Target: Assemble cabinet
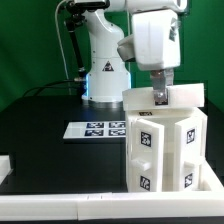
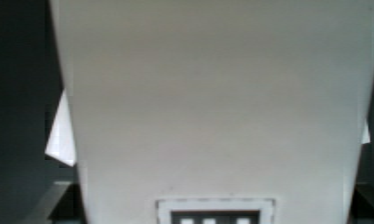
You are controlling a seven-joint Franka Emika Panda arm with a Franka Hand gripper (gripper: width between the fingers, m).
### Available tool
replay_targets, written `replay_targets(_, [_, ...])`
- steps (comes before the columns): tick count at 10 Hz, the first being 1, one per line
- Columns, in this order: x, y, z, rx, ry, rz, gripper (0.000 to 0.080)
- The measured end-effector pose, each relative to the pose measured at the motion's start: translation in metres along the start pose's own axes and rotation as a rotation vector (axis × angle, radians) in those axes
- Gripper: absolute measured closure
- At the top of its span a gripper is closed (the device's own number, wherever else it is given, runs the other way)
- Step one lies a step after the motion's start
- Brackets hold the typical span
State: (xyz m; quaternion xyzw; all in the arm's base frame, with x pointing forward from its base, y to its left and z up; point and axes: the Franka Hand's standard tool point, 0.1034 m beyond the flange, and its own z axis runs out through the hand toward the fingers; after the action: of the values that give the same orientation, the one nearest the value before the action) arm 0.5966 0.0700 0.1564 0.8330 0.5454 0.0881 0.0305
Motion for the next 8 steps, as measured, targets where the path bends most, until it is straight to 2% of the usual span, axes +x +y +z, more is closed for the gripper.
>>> replay_targets(6, [-0.0019, 0.0006, 0.0002, 0.006, 0.007, 0.587, 0.0242])
replay_targets(8, [0.0018, -0.0011, 0.0002, 0.012, 0.015, 0.853, 0.0242])
